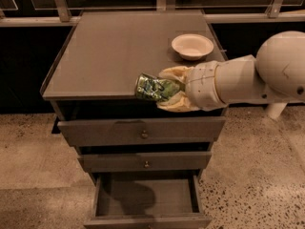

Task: Pick green can from bottom drawer and place on counter

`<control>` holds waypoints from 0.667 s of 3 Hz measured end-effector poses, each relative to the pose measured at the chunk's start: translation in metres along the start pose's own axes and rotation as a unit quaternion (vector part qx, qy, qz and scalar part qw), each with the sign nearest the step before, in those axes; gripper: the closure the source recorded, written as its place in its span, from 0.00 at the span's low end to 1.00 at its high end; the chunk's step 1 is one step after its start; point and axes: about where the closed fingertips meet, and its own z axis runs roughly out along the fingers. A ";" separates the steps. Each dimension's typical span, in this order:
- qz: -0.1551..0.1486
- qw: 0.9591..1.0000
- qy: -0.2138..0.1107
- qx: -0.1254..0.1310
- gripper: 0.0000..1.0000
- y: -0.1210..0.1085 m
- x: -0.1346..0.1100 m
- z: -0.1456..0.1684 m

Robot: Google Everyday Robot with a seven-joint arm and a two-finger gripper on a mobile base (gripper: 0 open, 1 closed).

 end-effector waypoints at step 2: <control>-0.025 0.998 -0.042 -0.026 1.00 -0.037 -0.042 0.045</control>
Offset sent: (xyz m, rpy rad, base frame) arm 0.0647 0.0858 0.0193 0.0815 0.0050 0.1676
